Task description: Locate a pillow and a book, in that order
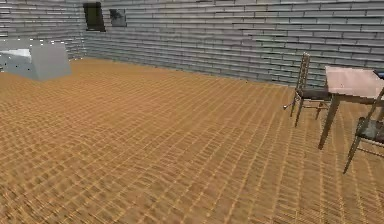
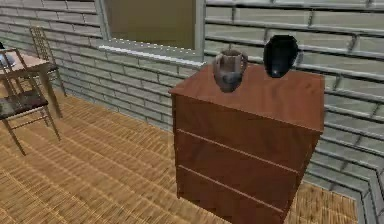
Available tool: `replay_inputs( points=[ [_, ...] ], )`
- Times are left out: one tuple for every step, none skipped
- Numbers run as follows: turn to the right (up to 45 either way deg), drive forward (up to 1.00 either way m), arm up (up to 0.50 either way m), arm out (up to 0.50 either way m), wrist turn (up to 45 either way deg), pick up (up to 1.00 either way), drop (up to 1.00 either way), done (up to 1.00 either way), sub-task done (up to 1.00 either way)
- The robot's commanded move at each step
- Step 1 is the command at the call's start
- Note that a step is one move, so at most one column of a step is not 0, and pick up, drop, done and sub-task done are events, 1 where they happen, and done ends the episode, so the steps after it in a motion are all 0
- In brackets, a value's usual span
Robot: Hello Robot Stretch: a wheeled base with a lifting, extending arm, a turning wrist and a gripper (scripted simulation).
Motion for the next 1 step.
replay_inputs(
  points=[
    [-45.0,0.00,0.00,0.00,0.0,0.00,0.00,0.00,0.00]
  ],
)
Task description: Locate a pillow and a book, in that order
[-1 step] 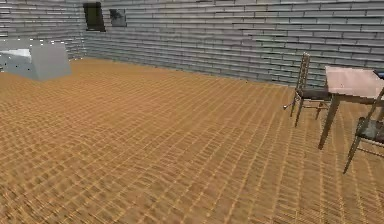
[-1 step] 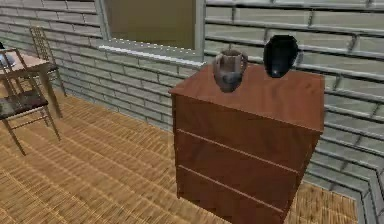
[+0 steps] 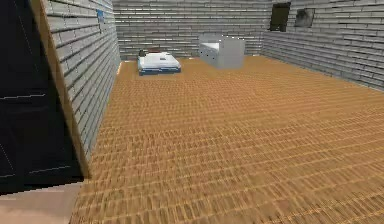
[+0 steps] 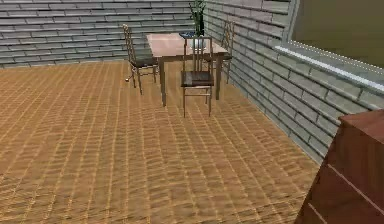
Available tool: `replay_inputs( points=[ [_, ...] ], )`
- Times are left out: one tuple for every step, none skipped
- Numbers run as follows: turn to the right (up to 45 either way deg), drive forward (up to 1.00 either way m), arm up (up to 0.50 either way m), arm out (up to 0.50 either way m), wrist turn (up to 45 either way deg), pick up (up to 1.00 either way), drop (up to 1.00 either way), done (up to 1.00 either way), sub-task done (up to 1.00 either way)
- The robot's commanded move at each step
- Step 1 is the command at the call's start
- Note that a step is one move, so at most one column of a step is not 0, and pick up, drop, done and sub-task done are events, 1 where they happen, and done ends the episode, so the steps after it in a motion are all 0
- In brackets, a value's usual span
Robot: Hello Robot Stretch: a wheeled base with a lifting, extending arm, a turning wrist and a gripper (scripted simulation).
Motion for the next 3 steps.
replay_inputs(
  points=[
    [-15.0,0.00,0.00,0.00,0.0,0.00,0.00,0.00,0.00],
    [0.0,1.00,0.00,0.00,0.0,0.00,0.00,0.00,0.00],
    [-3.0,0.00,0.00,0.00,0.0,0.00,0.00,0.00,0.00]
  ],
)
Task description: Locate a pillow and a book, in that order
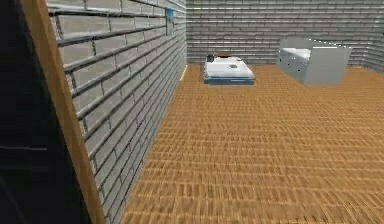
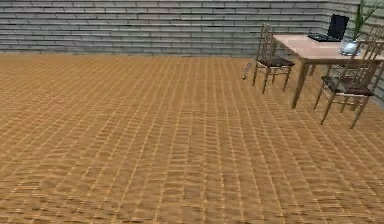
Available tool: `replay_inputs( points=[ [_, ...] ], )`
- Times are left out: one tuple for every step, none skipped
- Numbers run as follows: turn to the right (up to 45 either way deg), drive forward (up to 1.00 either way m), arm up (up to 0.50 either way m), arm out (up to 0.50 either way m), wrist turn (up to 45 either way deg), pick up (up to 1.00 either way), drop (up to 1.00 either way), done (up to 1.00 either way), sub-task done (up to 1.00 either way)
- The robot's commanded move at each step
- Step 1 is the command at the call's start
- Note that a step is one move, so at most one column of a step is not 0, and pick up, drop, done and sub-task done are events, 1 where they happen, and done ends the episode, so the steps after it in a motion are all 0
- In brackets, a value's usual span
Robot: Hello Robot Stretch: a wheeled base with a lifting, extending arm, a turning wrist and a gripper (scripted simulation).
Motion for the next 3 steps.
replay_inputs(
  points=[
    [0.0,1.00,0.00,0.00,0.0,0.00,0.00,0.00,0.00],
    [0.0,1.00,0.00,0.00,0.0,0.00,0.00,0.00,0.00],
    [0.0,1.00,0.00,0.00,0.0,0.00,0.00,0.00,0.00]
  ],
)
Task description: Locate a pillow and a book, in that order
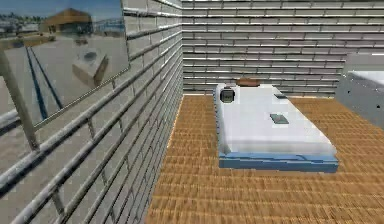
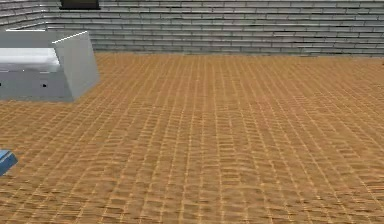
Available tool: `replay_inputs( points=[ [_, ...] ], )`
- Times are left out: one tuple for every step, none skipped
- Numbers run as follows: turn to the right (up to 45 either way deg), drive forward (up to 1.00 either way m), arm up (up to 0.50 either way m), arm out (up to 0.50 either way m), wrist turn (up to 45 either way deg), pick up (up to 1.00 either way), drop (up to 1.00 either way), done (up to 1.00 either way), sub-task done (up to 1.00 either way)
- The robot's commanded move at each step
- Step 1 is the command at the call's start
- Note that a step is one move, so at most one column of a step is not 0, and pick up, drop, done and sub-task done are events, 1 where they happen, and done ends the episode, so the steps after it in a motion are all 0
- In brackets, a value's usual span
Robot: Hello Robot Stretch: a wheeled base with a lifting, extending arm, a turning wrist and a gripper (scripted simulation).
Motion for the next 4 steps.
replay_inputs(
  points=[
    [0.0,1.00,0.00,0.00,0.0,0.00,0.00,0.00,0.00],
    [0.0,0.55,0.00,0.00,0.0,0.00,0.00,0.00,0.00],
    [0.0,1.00,0.00,0.00,0.0,0.00,0.00,0.00,0.00],
    [9.0,0.00,0.00,0.00,0.0,0.00,0.00,0.00,0.00]
  ],
)
